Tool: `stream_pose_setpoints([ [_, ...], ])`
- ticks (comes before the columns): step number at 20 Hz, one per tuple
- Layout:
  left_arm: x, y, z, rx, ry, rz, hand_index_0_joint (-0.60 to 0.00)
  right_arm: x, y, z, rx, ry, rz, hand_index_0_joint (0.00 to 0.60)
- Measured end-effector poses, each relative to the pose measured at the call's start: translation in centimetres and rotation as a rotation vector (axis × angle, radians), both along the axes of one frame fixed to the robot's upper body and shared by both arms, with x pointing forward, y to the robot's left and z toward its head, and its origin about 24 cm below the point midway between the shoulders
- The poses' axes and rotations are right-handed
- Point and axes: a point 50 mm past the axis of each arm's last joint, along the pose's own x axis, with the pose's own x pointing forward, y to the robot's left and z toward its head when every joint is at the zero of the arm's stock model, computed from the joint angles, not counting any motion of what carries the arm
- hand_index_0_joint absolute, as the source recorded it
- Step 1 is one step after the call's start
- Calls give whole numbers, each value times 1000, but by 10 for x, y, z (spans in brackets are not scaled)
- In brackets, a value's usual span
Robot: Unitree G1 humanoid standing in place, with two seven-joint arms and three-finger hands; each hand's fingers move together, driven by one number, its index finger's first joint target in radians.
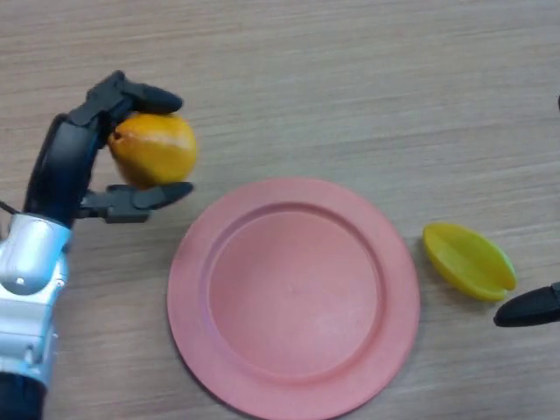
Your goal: Pick up the yellow pear and place it on the plate
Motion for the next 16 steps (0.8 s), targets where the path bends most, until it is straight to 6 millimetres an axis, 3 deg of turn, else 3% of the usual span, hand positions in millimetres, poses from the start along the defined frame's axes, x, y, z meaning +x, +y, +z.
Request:
stream_pose_setpoints([
  [3,-20,-30,-3,-16,118,-107,-600,0,0,1,4,-6,-7,0],
  [7,-37,-68,-30,233,132,-220,-600,-1,-1,1,12,-12,-21,0],
  [11,-38,-81,-54,226,201,-256,-600,-2,-1,3,11,-20,-30,0],
  [16,-40,-87,-68,218,209,-261,-600,-3,-1,3,11,-22,-31,0],
])
